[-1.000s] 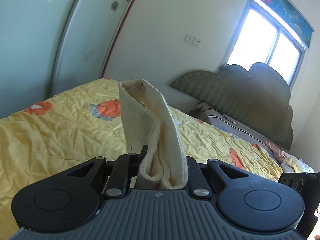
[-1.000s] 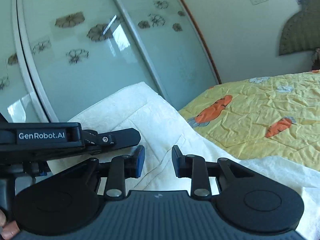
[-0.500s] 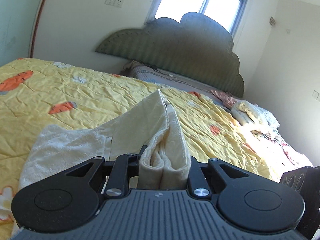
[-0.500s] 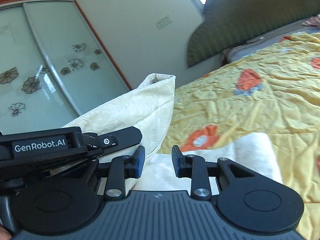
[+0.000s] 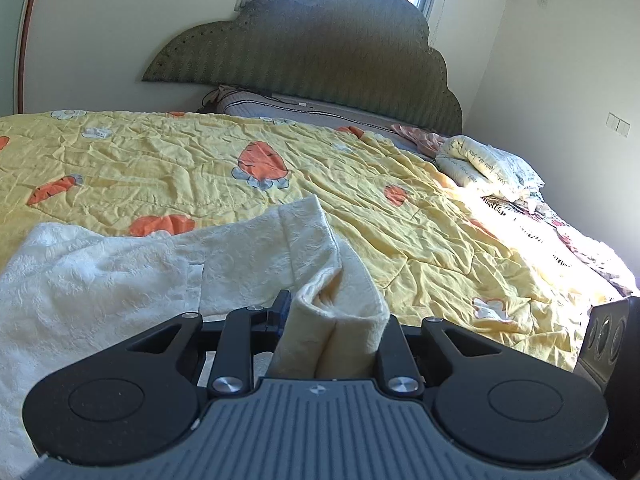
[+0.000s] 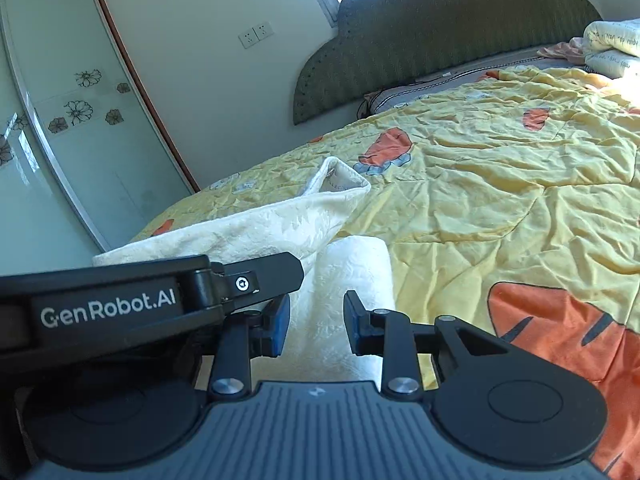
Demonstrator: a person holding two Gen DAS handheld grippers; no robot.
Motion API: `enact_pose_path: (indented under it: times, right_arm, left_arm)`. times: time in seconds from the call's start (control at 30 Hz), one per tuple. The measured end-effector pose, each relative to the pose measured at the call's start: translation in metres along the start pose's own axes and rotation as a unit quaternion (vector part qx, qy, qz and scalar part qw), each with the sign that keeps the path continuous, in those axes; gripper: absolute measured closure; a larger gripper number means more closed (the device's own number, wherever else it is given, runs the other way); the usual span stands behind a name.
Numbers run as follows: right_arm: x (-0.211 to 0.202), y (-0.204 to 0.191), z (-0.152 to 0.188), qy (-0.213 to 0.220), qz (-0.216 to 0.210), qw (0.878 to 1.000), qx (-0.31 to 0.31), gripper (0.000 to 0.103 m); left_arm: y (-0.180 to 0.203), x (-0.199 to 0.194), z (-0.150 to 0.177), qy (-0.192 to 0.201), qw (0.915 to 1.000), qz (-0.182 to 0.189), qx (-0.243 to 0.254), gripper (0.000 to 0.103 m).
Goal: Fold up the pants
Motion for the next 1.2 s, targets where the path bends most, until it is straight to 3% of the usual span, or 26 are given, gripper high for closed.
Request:
enact_pose_path:
  times: [0.13, 0.2, 0.3, 0.33, 0.43, 0.5, 0.57, 0.63, 0.73, 0.8, 0.83, 0.9, 0.97, 1.0, 1.1, 1.2]
  right_arm:
    - [-0.003, 0.009, 0.006, -0.015, 0.032, 0.999, -0.031, 0.074]
    - [-0.008, 0.016, 0.010, -0.020, 0.056, 0.997, -0.043, 0.073]
    - [-0.022, 0.032, 0.017, -0.014, 0.099, 0.994, -0.054, 0.063]
    - [-0.028, 0.039, 0.018, -0.009, 0.112, 0.992, -0.051, 0.061]
    - [-0.055, 0.065, 0.017, 0.023, 0.148, 0.989, -0.016, 0.061]
    - [-0.075, 0.076, 0.011, 0.058, 0.146, 0.987, 0.019, 0.059]
    - [-0.088, 0.070, 0.005, 0.081, 0.119, 0.989, 0.030, 0.059]
    - [-0.092, 0.054, 0.002, 0.084, 0.080, 0.993, 0.020, 0.059]
    - [-0.080, 0.013, 0.005, 0.052, -0.008, 0.999, -0.003, 0.058]
    - [-0.067, -0.014, 0.015, 0.023, -0.038, 0.998, -0.037, 0.058]
    - [-0.059, -0.022, 0.022, 0.007, -0.037, 0.998, -0.056, 0.058]
    - [-0.038, -0.025, 0.037, -0.035, 0.005, 0.995, -0.095, 0.058]
    - [-0.030, -0.014, 0.042, -0.041, 0.057, 0.992, -0.106, 0.057]
    - [-0.031, -0.011, 0.042, -0.039, 0.072, 0.991, -0.104, 0.051]
    - [-0.045, -0.017, 0.035, -0.019, 0.043, 0.995, -0.085, 0.051]
    - [-0.046, -0.019, 0.035, -0.018, 0.034, 0.995, -0.087, 0.045]
  left_arm:
    - [0.010, 0.015, 0.007, -0.016, 0.9996, 0.001, 0.023, 0.073]
    - [0.014, 0.023, 0.011, -0.031, 0.9990, 0.005, 0.032, 0.063]
    - [0.017, 0.026, 0.013, -0.049, 0.9981, 0.025, 0.027, 0.053]
    - [0.018, 0.023, 0.011, -0.046, 0.9979, 0.037, 0.027, 0.050]
    - [0.025, 0.002, 0.001, -0.036, 0.9911, 0.128, 0.012, 0.043]
    - [0.019, -0.019, -0.010, -0.014, 0.9891, 0.146, 0.007, 0.032]
    - [0.000, -0.036, -0.019, 0.016, 0.9924, 0.121, 0.007, 0.027]
    - [-0.030, -0.050, -0.024, 0.033, 0.9975, 0.063, 0.008, 0.026]
    - [-0.080, -0.067, -0.018, 0.041, 0.9990, -0.014, 0.006, 0.026]
    - [-0.112, -0.075, -0.007, 0.033, 0.9979, -0.056, 0.003, 0.026]
    - [-0.127, -0.077, 0.001, 0.024, 0.9970, -0.073, 0.002, 0.026]
    - [-0.150, -0.078, 0.020, 0.005, 0.9948, -0.101, 0.007, 0.027]
    - [-0.168, -0.078, 0.038, -0.013, 0.9905, -0.135, 0.021, 0.029]
    - [-0.175, -0.081, 0.044, -0.014, 0.9876, -0.155, 0.024, 0.031]
    - [-0.191, -0.103, 0.047, 0.013, 0.9858, -0.167, 0.018, 0.029]
    - [-0.203, -0.114, 0.047, 0.012, 0.9912, -0.131, -0.014, 0.027]
Point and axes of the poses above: each gripper's, at about its wrist camera, not at the fingertips, and x roughly the way its jaws point, y to its right, z to its underside, the point moved 10 cm from there along x, roughly the way its jaws point, and after that the axes turned 9 degrees about -y, right-handed, at the moved point
